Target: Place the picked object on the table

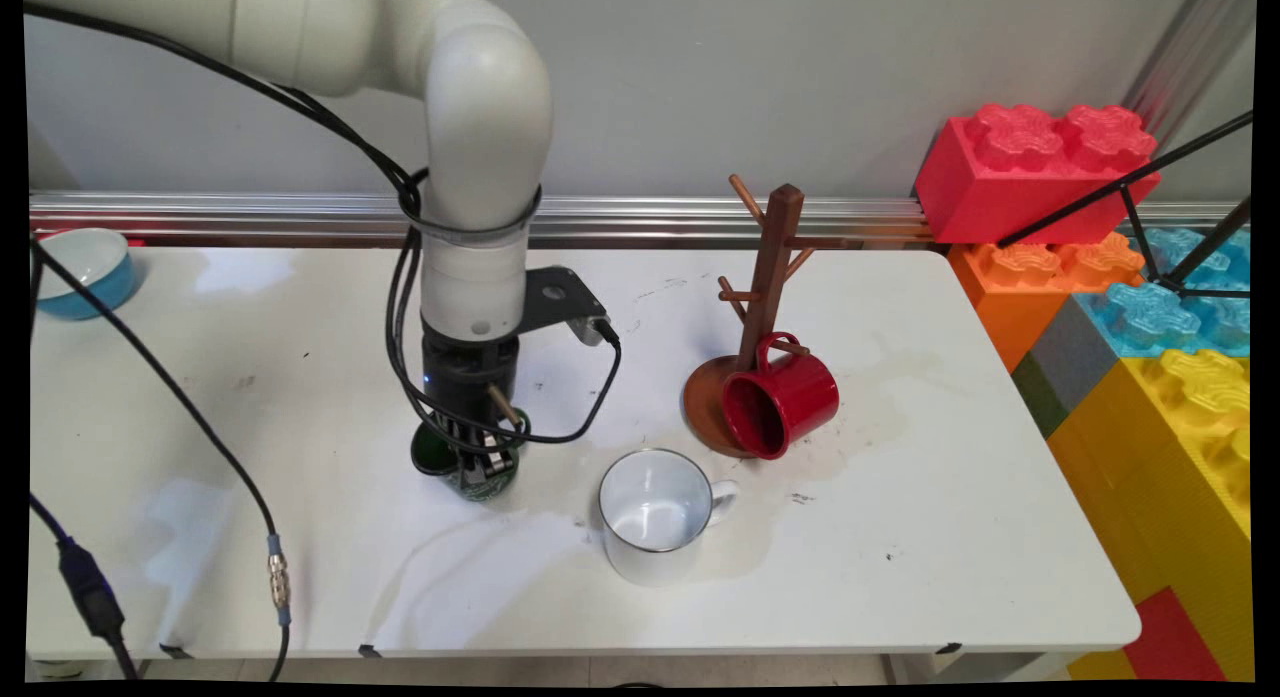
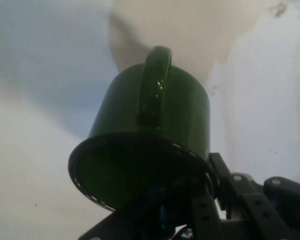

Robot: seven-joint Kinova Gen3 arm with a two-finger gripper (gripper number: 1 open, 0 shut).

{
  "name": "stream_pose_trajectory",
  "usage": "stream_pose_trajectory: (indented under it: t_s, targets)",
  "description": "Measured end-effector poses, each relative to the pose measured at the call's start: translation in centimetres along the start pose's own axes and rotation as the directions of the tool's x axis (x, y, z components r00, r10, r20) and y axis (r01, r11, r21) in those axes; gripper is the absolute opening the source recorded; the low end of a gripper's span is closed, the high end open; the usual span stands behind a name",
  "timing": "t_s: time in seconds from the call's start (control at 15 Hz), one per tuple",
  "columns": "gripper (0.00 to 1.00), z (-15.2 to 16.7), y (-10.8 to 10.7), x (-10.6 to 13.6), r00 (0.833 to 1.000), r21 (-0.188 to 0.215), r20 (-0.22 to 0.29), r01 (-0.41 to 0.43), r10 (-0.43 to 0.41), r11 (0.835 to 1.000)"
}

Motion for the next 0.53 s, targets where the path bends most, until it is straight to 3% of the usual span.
stream_pose_trajectory:
  t_s: [0.47,0.53]
  targets:
    - [0.0,1.9,0.5,1.8,1.0,-0.029,0.022,0.012,-0.011,1.0]
    - [1.0,2.0,0.6,2.0,1.0,-0.031,0.024,0.013,-0.012,0.999]
